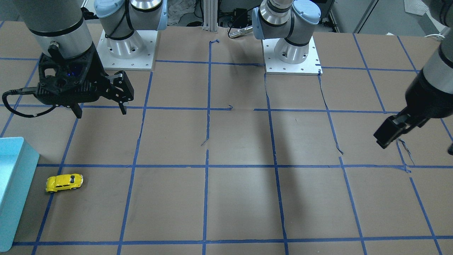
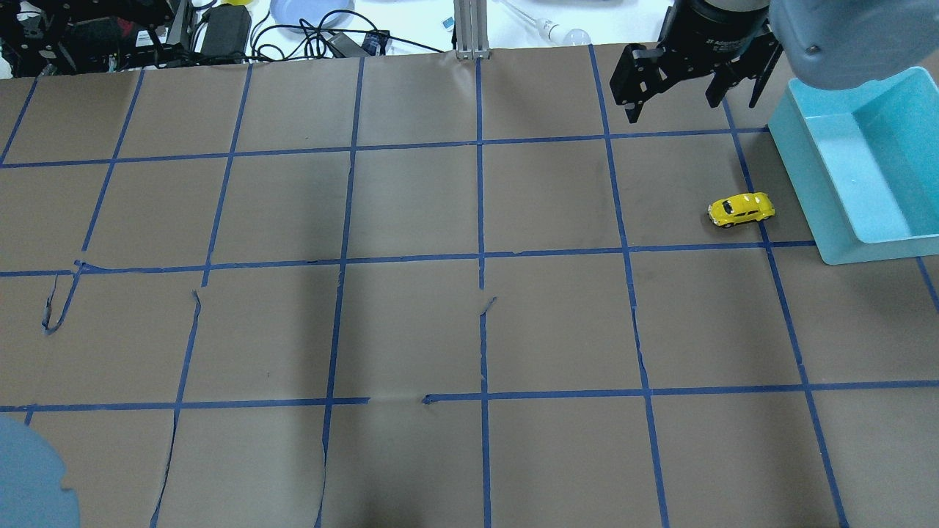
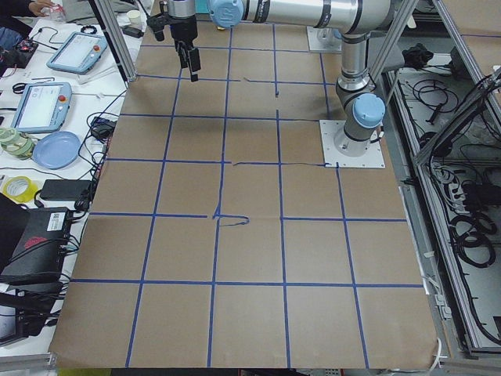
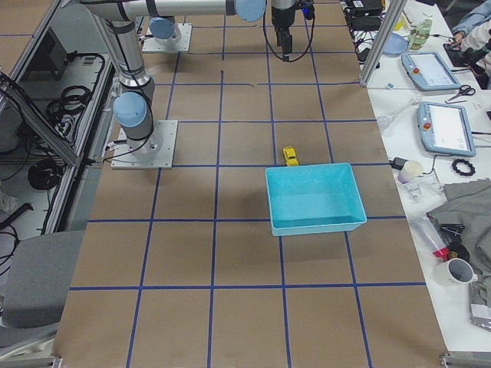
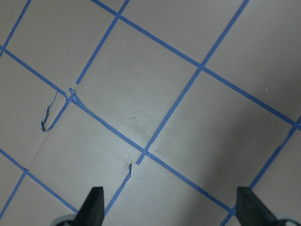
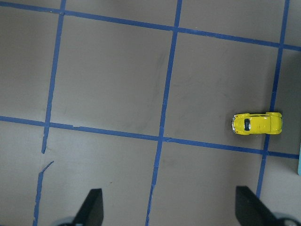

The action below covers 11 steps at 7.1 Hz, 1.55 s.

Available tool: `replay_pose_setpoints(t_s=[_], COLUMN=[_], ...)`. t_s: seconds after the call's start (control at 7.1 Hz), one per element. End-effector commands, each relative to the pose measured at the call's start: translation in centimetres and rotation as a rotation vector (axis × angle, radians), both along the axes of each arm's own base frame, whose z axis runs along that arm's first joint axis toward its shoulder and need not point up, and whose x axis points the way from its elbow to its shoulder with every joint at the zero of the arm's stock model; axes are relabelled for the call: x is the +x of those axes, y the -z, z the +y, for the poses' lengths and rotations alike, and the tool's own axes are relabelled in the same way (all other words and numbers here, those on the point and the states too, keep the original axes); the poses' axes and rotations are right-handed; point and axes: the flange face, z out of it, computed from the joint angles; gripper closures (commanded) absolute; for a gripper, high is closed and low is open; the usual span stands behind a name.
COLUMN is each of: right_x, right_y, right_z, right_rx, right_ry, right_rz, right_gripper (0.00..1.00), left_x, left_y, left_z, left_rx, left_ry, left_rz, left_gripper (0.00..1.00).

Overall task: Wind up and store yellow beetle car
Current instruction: 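Lower the right gripper over the yellow car beside the tray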

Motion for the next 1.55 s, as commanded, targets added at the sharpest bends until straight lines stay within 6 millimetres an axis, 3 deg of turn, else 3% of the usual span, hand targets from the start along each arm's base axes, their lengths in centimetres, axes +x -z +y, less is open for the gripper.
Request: replay_pose_setpoints(t_s=[0.0, 0.14, 0.28, 0.42, 0.56, 0.85, 1.27, 1.41], right_x=[-0.6, -0.8, -2.5, -5.3, -7.8, -13.7, -19.5, -19.4], right_y=[-0.6, 1.7, 3.7, 4.9, 8.0, 13.2, 20.6, 23.1], right_z=[-0.8, -1.8, -3.3, -4.1, -5.6, -9.3, -10.1, -8.9], right_rx=[-0.057, -0.009, 0.02, 0.045, 0.097, 0.114, 0.13, 0.145], right_ry=[-0.116, -0.287, -0.316, -0.398, -0.539, -0.939, -1.385, -1.418], right_rz=[0.008, 0.043, 0.038, 0.043, 0.031, 0.075, 0.076, 0.061], right_gripper=[0.0, 0.0, 0.0, 0.0, 0.0, 0.0, 0.0, 0.0], left_x=[-7.5, -8.5, -8.3, -7.8, -7.8, -7.5, -7.5, -7.4], left_y=[1.0, 1.0, 2.2, 3.5, 4.7, 4.4, 4.8, 4.7], left_z=[1.6, 2.2, 2.2, 2.5, 2.9, 3.5, 3.6, 3.6], left_rx=[0.029, 0.044, 0.072, 0.097, 0.121, 0.13, 0.138, 0.135], left_ry=[0.214, 0.367, 0.404, 0.397, 0.402, 0.483, 0.484, 0.483], left_rz=[0.123, 0.166, 0.165, 0.169, 0.173, 0.171, 0.17, 0.169], left_gripper=[0.0, 0.0, 0.0, 0.0, 0.0, 0.0, 0.0, 0.0])
